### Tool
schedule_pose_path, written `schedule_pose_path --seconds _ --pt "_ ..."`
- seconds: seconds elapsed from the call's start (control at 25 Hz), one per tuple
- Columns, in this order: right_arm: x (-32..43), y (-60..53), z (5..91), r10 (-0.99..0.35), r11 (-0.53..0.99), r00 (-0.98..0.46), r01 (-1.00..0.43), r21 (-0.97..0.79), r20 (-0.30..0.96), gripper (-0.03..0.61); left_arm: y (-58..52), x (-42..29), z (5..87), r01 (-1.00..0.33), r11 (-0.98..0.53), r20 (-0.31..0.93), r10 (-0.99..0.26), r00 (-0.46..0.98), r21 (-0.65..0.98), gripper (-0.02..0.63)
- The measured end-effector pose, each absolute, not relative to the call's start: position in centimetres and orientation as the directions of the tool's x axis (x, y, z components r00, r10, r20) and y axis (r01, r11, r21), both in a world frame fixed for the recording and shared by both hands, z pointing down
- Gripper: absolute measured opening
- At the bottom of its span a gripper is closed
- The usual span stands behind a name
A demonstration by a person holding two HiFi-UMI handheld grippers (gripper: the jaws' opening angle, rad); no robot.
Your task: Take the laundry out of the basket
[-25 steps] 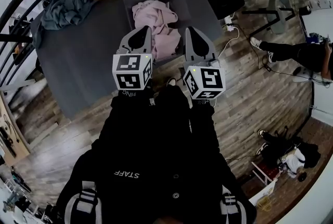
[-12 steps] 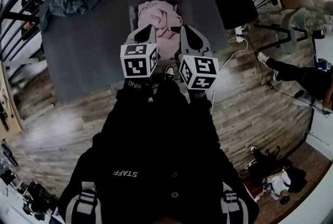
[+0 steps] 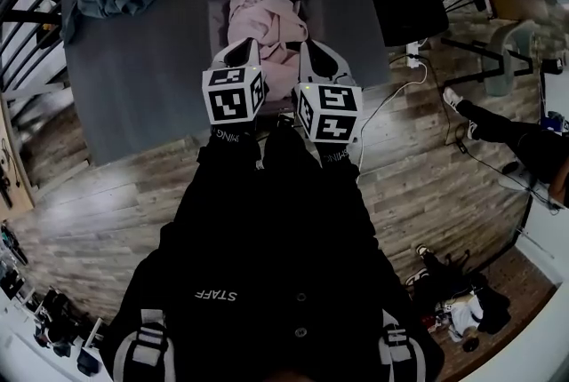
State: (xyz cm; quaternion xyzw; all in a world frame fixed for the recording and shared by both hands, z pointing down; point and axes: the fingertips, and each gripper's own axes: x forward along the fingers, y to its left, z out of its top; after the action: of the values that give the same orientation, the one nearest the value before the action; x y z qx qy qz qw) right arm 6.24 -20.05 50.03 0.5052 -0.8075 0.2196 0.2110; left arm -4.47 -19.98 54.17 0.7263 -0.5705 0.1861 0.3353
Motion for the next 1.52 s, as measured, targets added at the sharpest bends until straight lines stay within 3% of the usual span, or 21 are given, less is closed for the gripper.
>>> schedule_pose_path --seconds 0.48,0.68,0.84,0.96,1.52 --pt "5.8 -23.2 52.4 -0.688 0.425 -0.447 -0.887 -0.181 0.572 0.012 -23.0 -5.1 59.7 -0.956 -0.052 0.707 -0.661 0.251 0.290 0.016" --pt "6.1 -24.4 53.3 -0.681 0.428 -0.450 -0.885 -0.185 0.578 0.012 -23.4 -5.1 62.4 -0.954 -0.028 0.743 -0.621 0.250 0.298 0.100" --pt "6.2 -25.3 53.9 -0.673 0.434 -0.459 -0.880 -0.193 0.580 0.012 -23.3 -5.4 65.7 -0.955 0.006 0.797 -0.552 0.244 0.296 0.310" --pt "6.2 -25.9 54.5 -0.666 0.437 -0.463 -0.878 -0.197 0.584 0.012 -23.2 -5.6 67.5 -0.958 0.008 0.823 -0.515 0.241 0.285 0.390" --pt "5.8 -28.0 55.1 -0.650 0.432 -0.461 -0.878 -0.204 0.604 0.012 -24.2 -4.9 73.4 -0.959 -0.005 0.882 -0.392 0.263 0.284 0.513"
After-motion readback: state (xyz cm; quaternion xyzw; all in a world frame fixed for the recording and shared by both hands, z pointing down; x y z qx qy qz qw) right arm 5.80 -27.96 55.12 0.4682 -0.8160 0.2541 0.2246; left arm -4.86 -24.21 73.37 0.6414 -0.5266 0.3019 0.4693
